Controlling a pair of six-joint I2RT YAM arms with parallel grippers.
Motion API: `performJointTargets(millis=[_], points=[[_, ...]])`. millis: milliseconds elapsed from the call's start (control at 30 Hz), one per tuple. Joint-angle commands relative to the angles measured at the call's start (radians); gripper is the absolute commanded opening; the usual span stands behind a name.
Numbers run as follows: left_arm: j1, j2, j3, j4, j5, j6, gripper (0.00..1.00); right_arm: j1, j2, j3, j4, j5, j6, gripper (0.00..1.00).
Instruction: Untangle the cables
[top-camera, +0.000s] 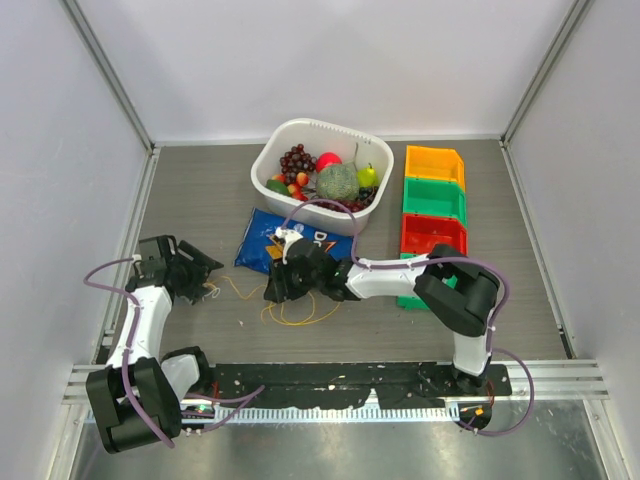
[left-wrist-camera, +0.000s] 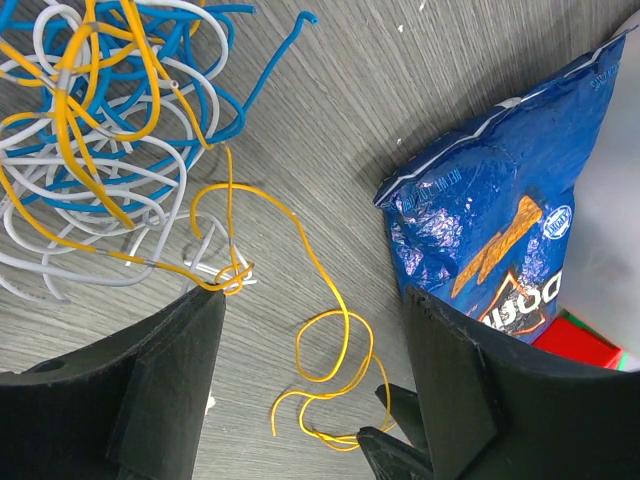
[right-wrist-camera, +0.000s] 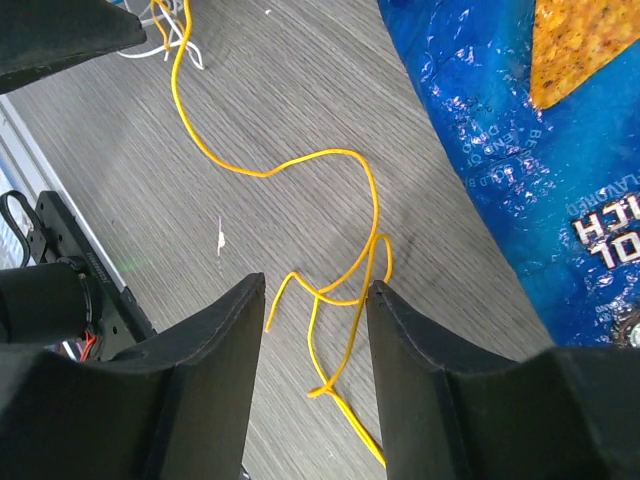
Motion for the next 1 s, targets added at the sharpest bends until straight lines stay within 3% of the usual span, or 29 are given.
performJointTargets(millis=[0,267,400,633,700,800,967], points=[[0.006,-0.007,-0.003,0.041,0.009,-0.006,0.76,0.002,0.027,0.016,0.058,-0.013,0.006,0.53],[0.004,0.000,-0.004,0.038,0.001,-0.012,0.76,0.005,0.099,0.048,0.064,-0.042,-0.018,0.56],[0.004,-0.001,-0.004,0.032,-0.011,-0.015,0.76,0.011,0.129,0.063,0.068,-0.018,-0.009,0.52],[0.004,-0.006,-0.009,0.022,-0.048,-0.036,0.77,0.012,0.176,0.117,0.023,0.079,-0.009,0.33],[0.006,-0.001,-0.012,0.024,-0.063,-0.047,0.77,0.012,0.179,0.128,0.012,0.106,-0.020,0.24],[0.004,0.028,-0.019,0.035,-0.085,-0.064,0.75,0.017,0.141,0.109,0.025,0.131,-0.055,0.01],[0.006,0.132,0.005,0.022,-0.131,-0.076,0.73,0.018,-0.070,-0.006,0.041,0.134,-0.091,0.01]])
